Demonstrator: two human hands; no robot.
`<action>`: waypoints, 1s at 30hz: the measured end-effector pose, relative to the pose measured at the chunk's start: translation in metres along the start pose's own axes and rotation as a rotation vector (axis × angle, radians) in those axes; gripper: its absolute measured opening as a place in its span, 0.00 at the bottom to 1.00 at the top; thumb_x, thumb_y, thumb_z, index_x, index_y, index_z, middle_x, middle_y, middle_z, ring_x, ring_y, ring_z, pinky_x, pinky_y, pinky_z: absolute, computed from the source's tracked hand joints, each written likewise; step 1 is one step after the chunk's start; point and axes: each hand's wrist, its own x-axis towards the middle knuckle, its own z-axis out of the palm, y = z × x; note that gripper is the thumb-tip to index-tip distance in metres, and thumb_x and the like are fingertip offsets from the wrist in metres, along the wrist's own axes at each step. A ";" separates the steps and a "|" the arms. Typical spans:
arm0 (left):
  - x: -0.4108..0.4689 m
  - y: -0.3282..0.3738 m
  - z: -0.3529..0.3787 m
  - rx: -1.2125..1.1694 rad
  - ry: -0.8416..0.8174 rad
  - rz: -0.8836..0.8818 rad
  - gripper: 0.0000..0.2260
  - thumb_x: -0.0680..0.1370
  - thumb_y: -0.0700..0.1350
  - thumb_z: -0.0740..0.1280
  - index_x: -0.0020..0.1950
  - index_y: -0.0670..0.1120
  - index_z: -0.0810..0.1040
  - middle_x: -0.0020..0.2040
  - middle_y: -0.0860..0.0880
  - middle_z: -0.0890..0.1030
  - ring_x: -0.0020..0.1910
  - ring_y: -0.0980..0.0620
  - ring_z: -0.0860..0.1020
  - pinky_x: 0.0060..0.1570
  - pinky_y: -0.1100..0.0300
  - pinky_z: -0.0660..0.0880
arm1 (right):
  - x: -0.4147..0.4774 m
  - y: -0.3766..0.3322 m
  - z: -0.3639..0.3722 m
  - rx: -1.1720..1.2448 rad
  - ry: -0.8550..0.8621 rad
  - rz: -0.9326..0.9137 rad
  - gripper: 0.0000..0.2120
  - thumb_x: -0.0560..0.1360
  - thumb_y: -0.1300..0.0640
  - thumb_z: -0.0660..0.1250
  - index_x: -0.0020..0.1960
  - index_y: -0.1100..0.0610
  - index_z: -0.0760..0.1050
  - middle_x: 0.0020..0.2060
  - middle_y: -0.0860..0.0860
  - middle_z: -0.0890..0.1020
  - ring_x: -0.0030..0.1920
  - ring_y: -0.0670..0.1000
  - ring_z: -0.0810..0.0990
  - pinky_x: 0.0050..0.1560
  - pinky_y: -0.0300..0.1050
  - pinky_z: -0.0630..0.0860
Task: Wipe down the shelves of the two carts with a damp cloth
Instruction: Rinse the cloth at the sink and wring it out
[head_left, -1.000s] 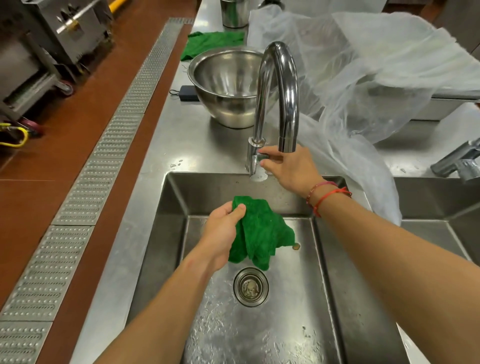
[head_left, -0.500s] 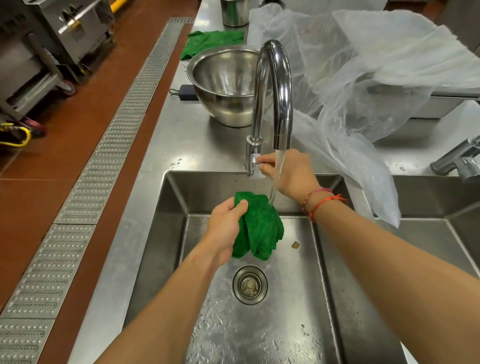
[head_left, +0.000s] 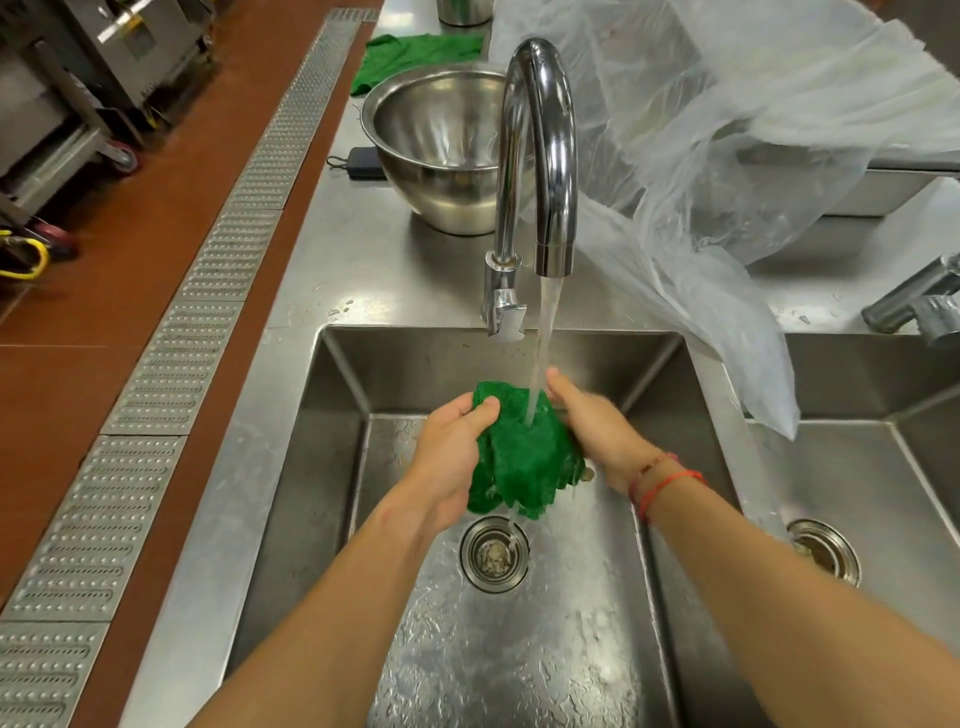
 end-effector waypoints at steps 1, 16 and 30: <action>0.000 -0.002 0.000 -0.011 -0.002 -0.009 0.12 0.84 0.41 0.59 0.61 0.39 0.80 0.55 0.39 0.84 0.55 0.41 0.83 0.53 0.46 0.81 | -0.005 0.011 0.003 0.127 -0.094 0.095 0.30 0.75 0.29 0.59 0.63 0.51 0.79 0.56 0.52 0.85 0.58 0.54 0.83 0.67 0.58 0.74; 0.013 -0.036 -0.032 0.331 0.314 0.038 0.10 0.82 0.42 0.63 0.48 0.37 0.80 0.41 0.43 0.83 0.42 0.50 0.81 0.42 0.54 0.77 | -0.028 0.031 0.023 0.182 0.050 0.176 0.16 0.78 0.46 0.68 0.51 0.59 0.82 0.39 0.55 0.86 0.37 0.53 0.86 0.36 0.51 0.83; 0.006 -0.061 -0.023 -0.263 0.220 -0.462 0.07 0.84 0.46 0.61 0.51 0.43 0.74 0.52 0.37 0.78 0.57 0.35 0.78 0.58 0.38 0.76 | -0.029 0.040 0.036 0.253 0.128 0.083 0.16 0.76 0.48 0.71 0.48 0.62 0.82 0.32 0.54 0.81 0.32 0.52 0.78 0.27 0.41 0.69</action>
